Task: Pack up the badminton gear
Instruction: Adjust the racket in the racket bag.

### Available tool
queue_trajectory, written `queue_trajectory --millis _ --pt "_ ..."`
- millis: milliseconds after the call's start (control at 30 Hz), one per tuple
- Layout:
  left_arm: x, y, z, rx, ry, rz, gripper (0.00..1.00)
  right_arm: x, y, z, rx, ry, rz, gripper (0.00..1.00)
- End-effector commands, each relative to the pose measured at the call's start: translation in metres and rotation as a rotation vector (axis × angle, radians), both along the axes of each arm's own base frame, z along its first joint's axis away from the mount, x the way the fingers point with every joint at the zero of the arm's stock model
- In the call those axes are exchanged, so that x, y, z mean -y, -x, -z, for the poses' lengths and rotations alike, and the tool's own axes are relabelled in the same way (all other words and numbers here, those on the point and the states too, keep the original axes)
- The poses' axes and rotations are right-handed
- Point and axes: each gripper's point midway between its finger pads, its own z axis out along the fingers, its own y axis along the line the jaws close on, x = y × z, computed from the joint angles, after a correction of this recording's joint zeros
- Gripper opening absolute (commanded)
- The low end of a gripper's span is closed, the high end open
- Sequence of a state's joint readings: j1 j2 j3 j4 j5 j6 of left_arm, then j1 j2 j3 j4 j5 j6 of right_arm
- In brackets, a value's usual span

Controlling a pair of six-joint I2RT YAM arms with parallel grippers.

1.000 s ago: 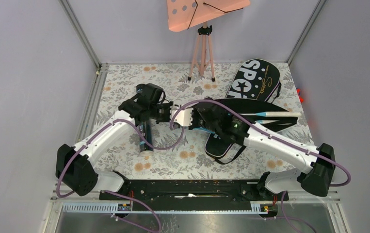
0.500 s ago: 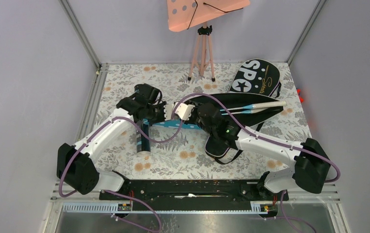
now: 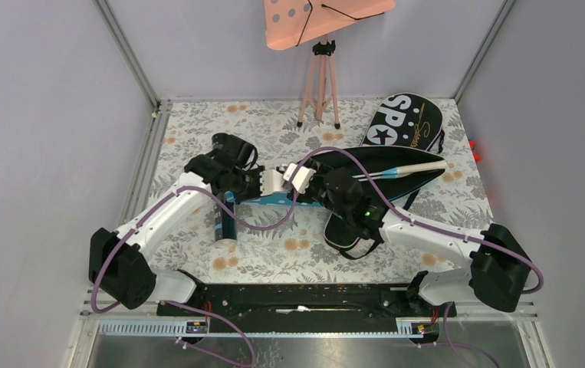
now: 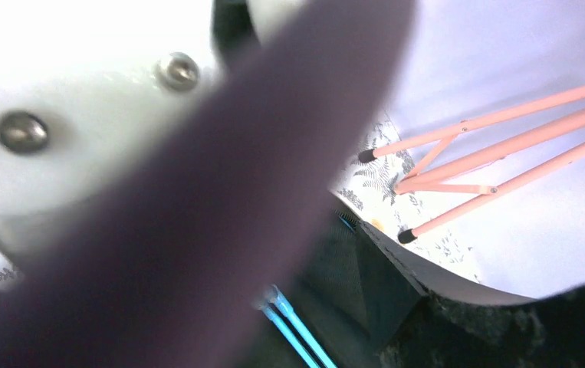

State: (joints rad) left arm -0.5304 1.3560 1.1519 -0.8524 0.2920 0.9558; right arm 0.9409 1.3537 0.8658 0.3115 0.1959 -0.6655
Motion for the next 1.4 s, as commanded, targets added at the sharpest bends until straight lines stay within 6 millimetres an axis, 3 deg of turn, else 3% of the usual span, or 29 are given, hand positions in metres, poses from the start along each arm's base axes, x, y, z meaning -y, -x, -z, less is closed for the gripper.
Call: queue_trajectory --millis 0,100,300,367,500,733,867,1100,1367 --pt "0.035 0.053 -0.024 -0.175 0.207 0.144 0.0 -0.003 0.015 0.008 -0.105 -0.129 -0.028 0.67" --pt "0.038 0.054 -0.028 -0.195 0.242 0.138 0.0 0.007 0.017 0.006 -0.137 -0.187 0.026 0.68" --pt "0.039 0.058 -0.032 -0.221 0.289 0.145 0.0 0.053 0.023 0.004 -0.175 -0.308 0.197 0.76" --pt "0.041 0.061 -0.033 -0.23 0.302 0.161 0.0 0.059 0.03 0.003 -0.198 -0.359 0.196 0.78" --pt "0.044 0.067 -0.035 -0.243 0.323 0.201 0.0 0.046 0.055 0.004 -0.255 -0.395 0.048 0.8" --pt "0.046 0.064 -0.033 -0.259 0.317 0.185 0.0 0.017 0.075 0.003 -0.28 -0.349 -0.165 0.8" --pt "0.047 0.063 -0.031 -0.27 0.316 0.183 0.0 0.003 0.067 -0.013 -0.244 -0.409 -0.187 0.8" --pt "0.047 0.06 -0.026 -0.282 0.302 0.17 0.0 -0.029 0.06 -0.022 -0.28 -0.496 -0.251 0.71" --pt "0.046 0.052 -0.017 -0.282 0.279 0.138 0.0 -0.023 0.051 -0.038 -0.239 -0.558 -0.174 0.68"
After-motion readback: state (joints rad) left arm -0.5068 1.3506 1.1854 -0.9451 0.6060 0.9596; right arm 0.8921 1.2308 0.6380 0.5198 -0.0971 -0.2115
